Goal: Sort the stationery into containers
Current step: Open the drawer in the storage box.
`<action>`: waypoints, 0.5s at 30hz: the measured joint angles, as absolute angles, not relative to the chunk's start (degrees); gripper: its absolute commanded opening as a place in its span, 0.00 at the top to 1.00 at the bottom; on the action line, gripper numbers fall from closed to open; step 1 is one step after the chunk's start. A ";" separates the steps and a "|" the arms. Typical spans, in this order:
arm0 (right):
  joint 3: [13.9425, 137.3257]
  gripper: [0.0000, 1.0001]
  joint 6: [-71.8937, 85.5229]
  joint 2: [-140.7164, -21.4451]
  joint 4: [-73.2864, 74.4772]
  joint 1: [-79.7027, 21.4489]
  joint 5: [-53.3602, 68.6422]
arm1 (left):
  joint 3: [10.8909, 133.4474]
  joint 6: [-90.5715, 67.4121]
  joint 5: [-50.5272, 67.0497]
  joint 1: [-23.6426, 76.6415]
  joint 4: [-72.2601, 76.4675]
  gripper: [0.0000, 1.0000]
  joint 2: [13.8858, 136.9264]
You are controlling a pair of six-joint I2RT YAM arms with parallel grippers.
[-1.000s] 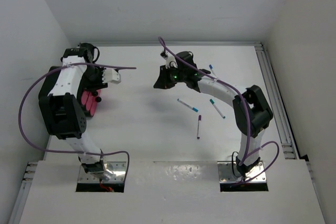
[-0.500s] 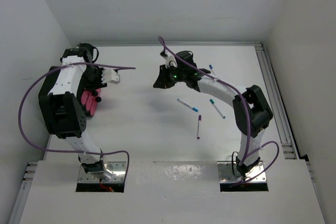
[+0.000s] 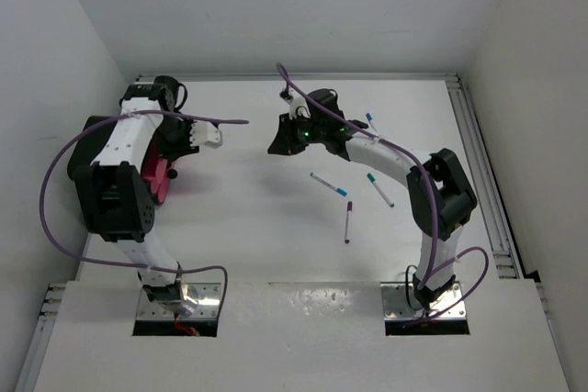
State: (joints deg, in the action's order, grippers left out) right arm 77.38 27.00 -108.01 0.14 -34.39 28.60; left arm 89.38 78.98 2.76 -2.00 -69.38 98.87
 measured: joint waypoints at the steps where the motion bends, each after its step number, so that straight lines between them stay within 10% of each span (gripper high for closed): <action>1: 77.38 0.93 27.00 -108.07 0.14 -34.39 28.60 | 89.38 78.78 3.05 -1.78 -69.43 0.98 98.87; 15: 77.38 0.94 27.03 -108.81 0.51 -34.26 28.73 | 89.43 74.48 6.31 4.95 -69.45 0.96 98.89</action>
State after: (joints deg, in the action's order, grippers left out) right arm 77.38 27.03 -108.81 0.51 -34.26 28.73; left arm 89.43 74.48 6.31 4.95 -69.45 98.89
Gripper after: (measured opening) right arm 0.065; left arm 0.412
